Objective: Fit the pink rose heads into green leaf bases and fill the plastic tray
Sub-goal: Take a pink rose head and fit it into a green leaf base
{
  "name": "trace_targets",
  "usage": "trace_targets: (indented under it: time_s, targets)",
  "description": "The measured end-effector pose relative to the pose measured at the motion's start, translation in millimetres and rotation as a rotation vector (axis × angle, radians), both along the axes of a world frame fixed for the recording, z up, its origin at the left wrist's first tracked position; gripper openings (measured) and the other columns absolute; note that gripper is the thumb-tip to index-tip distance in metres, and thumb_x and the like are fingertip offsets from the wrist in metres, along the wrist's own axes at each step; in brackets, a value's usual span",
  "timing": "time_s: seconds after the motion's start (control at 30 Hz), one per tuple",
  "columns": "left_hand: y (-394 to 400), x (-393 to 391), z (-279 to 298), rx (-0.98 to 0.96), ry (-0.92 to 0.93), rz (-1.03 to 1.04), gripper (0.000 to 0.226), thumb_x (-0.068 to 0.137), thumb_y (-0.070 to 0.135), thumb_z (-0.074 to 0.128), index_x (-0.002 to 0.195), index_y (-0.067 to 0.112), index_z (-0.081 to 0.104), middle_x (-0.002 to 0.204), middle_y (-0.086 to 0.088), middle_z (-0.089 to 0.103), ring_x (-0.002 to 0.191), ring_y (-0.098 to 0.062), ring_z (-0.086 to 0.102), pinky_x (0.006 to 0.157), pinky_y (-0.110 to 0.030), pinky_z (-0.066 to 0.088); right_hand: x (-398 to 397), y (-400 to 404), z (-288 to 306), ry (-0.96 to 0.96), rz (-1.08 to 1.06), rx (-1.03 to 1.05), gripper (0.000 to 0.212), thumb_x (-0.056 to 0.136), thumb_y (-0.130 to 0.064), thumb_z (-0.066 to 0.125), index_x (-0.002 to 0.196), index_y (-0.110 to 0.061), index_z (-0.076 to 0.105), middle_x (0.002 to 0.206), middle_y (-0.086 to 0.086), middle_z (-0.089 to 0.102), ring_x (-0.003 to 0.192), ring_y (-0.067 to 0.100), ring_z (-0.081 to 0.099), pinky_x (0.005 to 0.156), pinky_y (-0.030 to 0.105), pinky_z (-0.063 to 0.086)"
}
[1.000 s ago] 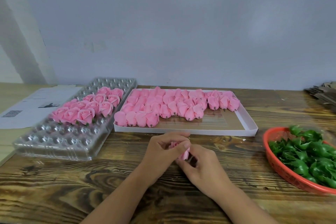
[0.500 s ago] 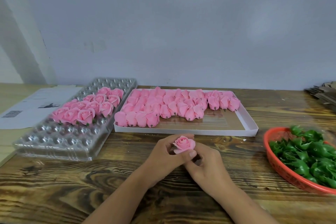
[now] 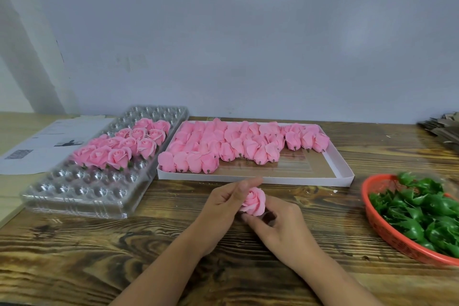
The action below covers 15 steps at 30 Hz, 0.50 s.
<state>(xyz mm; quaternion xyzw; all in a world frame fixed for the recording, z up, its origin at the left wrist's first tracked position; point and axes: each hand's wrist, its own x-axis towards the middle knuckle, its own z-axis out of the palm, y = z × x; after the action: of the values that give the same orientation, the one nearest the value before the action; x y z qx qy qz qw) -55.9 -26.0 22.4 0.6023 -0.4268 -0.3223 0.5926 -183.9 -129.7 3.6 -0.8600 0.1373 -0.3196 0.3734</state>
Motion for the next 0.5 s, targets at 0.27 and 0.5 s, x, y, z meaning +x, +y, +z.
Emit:
trace_targets:
  time_s: [0.27,0.5]
  targets:
    - [-0.6,-0.8,0.6,0.007,0.03,-0.056,0.039,0.102,0.052,0.041,0.127,0.04,0.069,0.127,0.005,0.071,0.125,-0.012,0.062,0.102,-0.023,0.049,-0.6,1.3,2.8,-0.044,-0.018,0.093,0.022,0.085,-0.022,0.076,0.093,-0.042,0.07,0.084,-0.02,0.072,0.073,0.008,0.065,0.062,0.013,0.046]
    - [-4.1,1.0,-2.0,0.017,0.086,-0.059,0.045,0.095,0.066,0.039,0.125,0.048,0.067,0.132,0.008,0.068,0.126,-0.013,0.061,0.11,-0.039,0.048,-0.3,0.6,5.1,-0.066,-0.075,0.123,0.016,0.086,-0.021,0.076,0.095,-0.034,0.075,0.086,-0.017,0.073,0.076,0.011,0.066,0.066,0.019,0.051]
